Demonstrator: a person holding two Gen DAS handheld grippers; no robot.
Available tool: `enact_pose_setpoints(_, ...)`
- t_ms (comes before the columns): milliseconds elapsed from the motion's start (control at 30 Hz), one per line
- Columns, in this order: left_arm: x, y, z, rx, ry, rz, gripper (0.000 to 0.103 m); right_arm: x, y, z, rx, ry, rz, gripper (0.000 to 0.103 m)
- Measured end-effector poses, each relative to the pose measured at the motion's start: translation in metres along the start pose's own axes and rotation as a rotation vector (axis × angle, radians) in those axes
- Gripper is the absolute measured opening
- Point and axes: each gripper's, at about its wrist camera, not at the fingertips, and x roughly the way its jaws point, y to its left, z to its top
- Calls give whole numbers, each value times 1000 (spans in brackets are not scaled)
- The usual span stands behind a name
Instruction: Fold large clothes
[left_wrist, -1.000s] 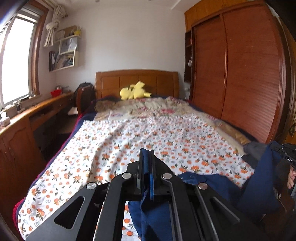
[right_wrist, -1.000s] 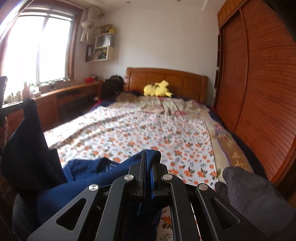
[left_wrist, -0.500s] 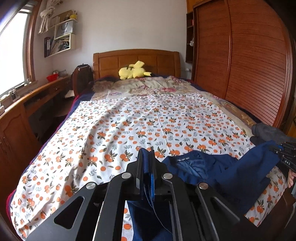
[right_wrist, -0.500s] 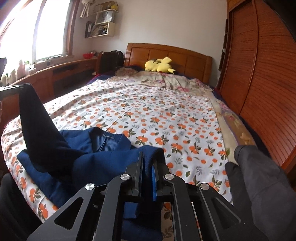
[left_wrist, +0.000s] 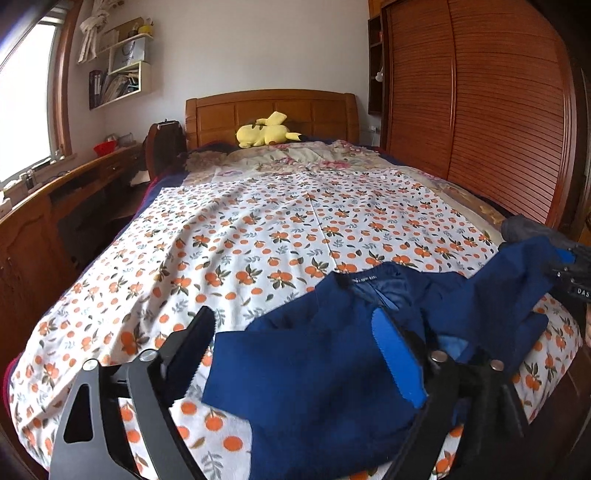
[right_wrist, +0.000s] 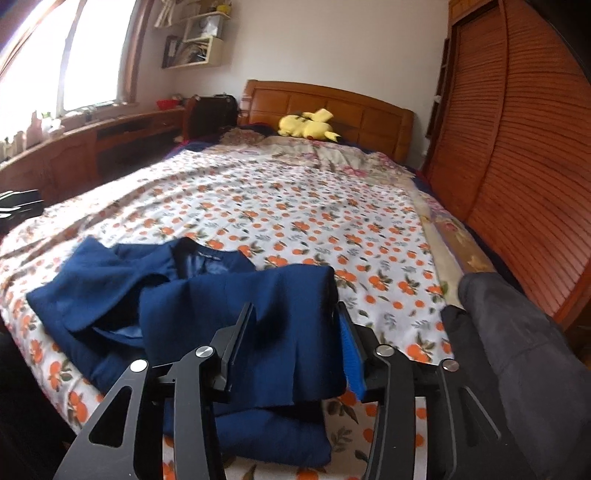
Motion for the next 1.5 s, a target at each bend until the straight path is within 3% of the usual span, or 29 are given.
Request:
enact_pose_setpoints(300, -1, -19, -27, 16, -28, -40, 95, -15, 0, -13, 4, -3, -57, 55)
enact_pose_setpoints(533, 0, -29, -39, 13, -46, -80, 95, -16, 17, -19, -4, 2, 8, 55)
enact_pose_setpoints(800, -1, -31, -52, 25, -58, -86, 97, 25, 72, -29, -92, 70, 116, 55)
enact_pose_setpoints(1100, -2, -25, -54, 15, -54, -91, 97, 94, 87, -37, -126, 210, 119, 54)
enact_pose_setpoints(1167, -3, -25, -54, 17, -54, -93, 97, 106, 87, -34, -134, 232, 113, 47)
enact_pose_setpoints(1233, -4, -25, -54, 21, -57, -90, 97, 113, 85, -29, -127, 240, 126, 32)
enact_pose_setpoints(1300, -6, -24, -54, 20, -61, -90, 98, 117, 84, -18, -126, 234, 135, 9)
enact_pose_setpoints(1367, -8, -22, -54, 13, -64, -92, 98, 119, 85, -7, -145, 217, 130, 2)
enact_pose_setpoints(1500, -9, -18, -54, 1, -67, -90, 98, 130, 90, 22, -181, 181, 104, 2)
